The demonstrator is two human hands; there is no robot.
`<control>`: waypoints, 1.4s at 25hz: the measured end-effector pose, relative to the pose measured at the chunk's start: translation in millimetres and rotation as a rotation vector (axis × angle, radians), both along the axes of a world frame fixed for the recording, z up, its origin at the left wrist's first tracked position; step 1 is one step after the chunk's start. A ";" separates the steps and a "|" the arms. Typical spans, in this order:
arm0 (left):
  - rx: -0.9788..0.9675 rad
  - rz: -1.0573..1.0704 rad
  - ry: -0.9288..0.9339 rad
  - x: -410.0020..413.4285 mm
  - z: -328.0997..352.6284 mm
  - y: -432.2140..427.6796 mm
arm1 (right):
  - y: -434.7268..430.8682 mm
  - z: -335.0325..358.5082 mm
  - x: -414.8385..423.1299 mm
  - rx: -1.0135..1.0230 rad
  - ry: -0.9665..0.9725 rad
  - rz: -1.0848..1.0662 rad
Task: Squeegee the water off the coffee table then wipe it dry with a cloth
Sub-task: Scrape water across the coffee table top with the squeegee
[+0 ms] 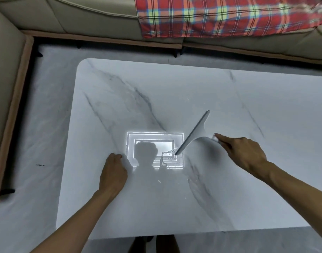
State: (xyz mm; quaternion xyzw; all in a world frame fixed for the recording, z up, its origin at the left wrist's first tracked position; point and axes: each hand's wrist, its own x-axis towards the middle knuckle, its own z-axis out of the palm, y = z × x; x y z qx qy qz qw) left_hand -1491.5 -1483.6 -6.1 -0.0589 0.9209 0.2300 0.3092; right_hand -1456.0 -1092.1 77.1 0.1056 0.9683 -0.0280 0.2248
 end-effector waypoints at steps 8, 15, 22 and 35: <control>0.039 0.135 -0.043 23.9 -10.3 -8.6 | -127.8 -15.1 -10.0 -0.268 0.004 0.277; 0.015 0.140 -0.093 61.2 -23.1 4.6 | -99.2 -51.1 25.6 -0.237 0.018 0.316; -0.044 0.112 -0.166 91.9 -17.3 54.4 | 47.3 -18.6 84.1 -0.078 0.002 0.139; -0.057 0.595 -0.016 97.3 1.1 -26.3 | -193.9 -47.7 -18.1 -0.251 -0.031 0.875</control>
